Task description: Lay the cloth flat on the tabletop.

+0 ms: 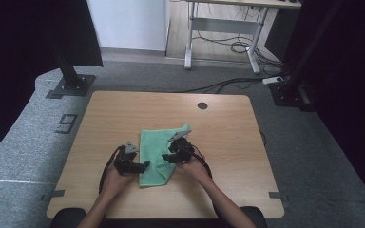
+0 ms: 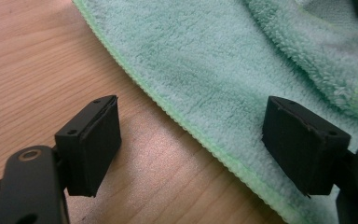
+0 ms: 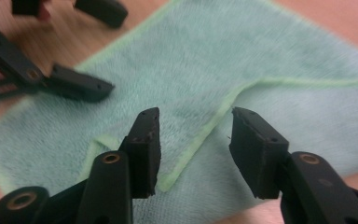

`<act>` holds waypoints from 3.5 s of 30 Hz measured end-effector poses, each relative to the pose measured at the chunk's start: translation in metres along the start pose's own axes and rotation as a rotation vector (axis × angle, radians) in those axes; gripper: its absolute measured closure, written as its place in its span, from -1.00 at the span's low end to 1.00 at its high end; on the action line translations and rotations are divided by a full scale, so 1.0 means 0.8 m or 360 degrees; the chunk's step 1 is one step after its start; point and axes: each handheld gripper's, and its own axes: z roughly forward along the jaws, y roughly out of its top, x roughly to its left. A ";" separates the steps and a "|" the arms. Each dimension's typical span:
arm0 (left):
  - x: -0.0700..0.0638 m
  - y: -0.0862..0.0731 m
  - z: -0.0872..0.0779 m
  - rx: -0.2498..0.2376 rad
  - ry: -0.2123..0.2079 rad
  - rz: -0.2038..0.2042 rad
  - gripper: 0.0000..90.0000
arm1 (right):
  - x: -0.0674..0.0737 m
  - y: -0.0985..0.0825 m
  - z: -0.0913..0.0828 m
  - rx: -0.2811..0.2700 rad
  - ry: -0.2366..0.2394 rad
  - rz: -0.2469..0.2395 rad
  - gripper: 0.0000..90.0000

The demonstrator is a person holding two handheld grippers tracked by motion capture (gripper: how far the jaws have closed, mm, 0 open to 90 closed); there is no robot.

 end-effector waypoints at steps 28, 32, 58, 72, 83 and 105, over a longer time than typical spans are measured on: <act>-0.001 0.000 0.000 0.0000 0.0011 -0.0013 -0.57 | -0.017 -0.068 -0.098 -0.0019 -0.0117 0.0006 0.85; -0.001 0.000 0.000 -0.0001 0.0012 -0.0015 -0.57 | -0.022 -0.098 -0.112 0.0011 -0.0144 0.0039 0.81; -0.016 -0.006 -0.017 0.0115 0.0092 0.0027 -0.76 | -0.091 -0.105 -0.067 -0.0001 -0.0432 0.0216 -0.44; 0.005 0.001 -0.005 0.0072 0.0115 0.0007 -0.79 | -0.079 -0.116 -0.073 -0.0028 -0.0473 0.0204 -0.46; 0.002 0.001 -0.004 0.0047 0.0103 -0.0001 -0.73 | -0.082 -0.122 -0.076 -0.0043 -0.0458 0.0248 -0.52; -0.005 0.001 -0.034 0.0026 -0.0003 0.0071 -0.79 | -0.074 -0.123 -0.101 -0.0119 -0.0374 0.0226 -0.68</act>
